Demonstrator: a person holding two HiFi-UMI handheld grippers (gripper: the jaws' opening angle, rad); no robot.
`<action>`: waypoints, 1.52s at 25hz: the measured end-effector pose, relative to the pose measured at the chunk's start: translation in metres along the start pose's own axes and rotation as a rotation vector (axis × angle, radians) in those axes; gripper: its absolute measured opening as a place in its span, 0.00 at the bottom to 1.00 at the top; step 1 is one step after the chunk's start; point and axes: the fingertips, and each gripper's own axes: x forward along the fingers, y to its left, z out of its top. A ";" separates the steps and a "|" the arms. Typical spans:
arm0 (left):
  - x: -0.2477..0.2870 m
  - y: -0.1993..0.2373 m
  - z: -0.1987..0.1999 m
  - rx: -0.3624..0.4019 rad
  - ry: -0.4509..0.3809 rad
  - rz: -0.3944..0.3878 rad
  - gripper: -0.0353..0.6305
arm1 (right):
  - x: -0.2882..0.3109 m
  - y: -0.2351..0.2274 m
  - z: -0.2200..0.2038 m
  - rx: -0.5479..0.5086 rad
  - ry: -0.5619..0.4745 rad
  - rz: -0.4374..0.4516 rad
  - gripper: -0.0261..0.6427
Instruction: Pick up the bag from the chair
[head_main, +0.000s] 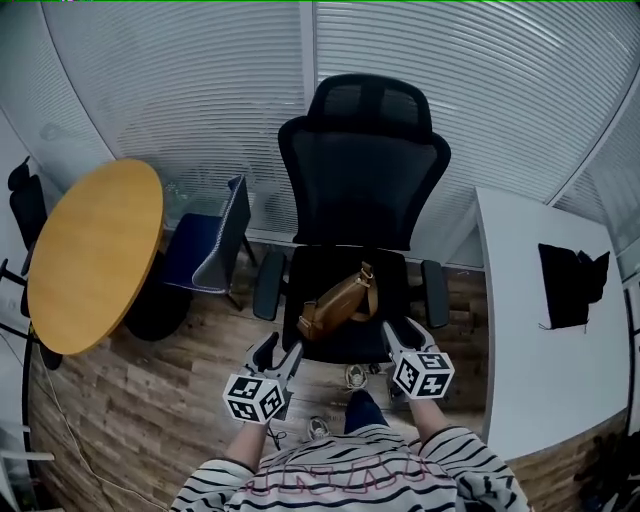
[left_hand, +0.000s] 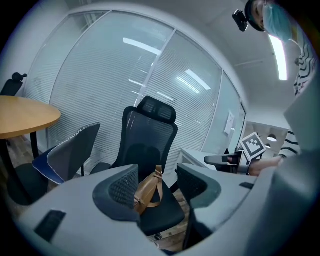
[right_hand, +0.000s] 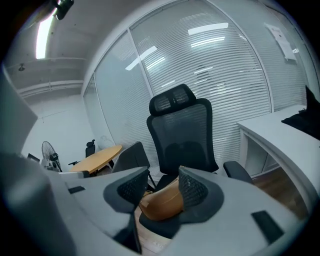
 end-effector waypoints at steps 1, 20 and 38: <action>0.007 0.003 -0.001 -0.010 0.005 0.009 0.38 | 0.009 -0.004 0.002 -0.010 0.009 0.007 0.32; 0.109 0.048 -0.079 -0.187 0.137 0.192 0.46 | 0.171 -0.083 -0.017 -0.133 0.214 0.119 0.33; 0.153 0.090 -0.147 -0.367 0.171 0.328 0.50 | 0.280 -0.100 -0.071 -0.152 0.297 0.199 0.40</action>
